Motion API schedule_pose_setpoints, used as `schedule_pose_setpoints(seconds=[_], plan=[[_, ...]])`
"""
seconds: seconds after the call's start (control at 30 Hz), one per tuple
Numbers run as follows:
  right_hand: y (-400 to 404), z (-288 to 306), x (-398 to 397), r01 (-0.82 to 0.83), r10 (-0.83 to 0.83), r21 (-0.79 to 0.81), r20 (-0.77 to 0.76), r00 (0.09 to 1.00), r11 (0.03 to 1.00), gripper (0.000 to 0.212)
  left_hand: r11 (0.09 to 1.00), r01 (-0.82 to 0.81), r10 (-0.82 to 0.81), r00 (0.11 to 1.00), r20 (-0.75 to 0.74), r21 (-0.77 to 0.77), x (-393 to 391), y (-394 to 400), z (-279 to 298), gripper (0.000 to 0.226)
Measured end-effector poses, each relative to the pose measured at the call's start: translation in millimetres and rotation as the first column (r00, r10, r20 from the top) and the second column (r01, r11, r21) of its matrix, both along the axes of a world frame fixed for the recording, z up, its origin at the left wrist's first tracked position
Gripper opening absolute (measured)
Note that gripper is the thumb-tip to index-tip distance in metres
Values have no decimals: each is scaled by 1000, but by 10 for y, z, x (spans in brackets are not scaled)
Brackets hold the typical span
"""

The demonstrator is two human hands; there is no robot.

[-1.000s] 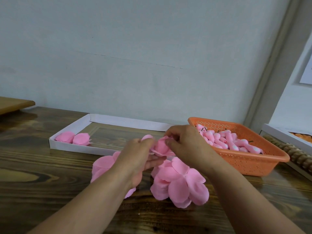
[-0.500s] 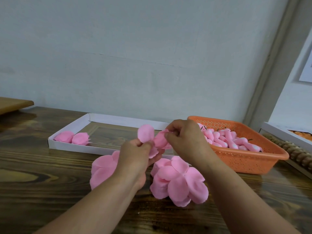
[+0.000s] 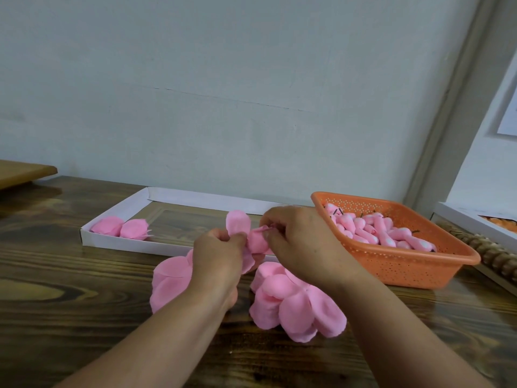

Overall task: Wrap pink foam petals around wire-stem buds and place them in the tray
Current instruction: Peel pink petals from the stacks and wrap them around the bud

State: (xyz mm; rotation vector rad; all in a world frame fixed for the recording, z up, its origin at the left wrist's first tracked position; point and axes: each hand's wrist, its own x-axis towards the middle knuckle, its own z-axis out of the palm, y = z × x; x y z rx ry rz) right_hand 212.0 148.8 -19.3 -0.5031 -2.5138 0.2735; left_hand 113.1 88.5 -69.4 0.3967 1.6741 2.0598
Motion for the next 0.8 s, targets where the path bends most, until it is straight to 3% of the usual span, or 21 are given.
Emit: schedule_pose_setpoints(seconds=[0.27,0.47,0.8], plan=[[-20,38,14,-102,97,28,139,986,994,23,1000,3,-4,998,-60,-16,-11,-20,-17,12],[131,62,-17,-25,31,-93,57,998,995,21,999,27,-20,988,-151,45,45,-9,-38,27],[276,106,-47,-34,44,-188,49,998,982,17,974,170,-132,963,-234,151,74,6,-80,21]])
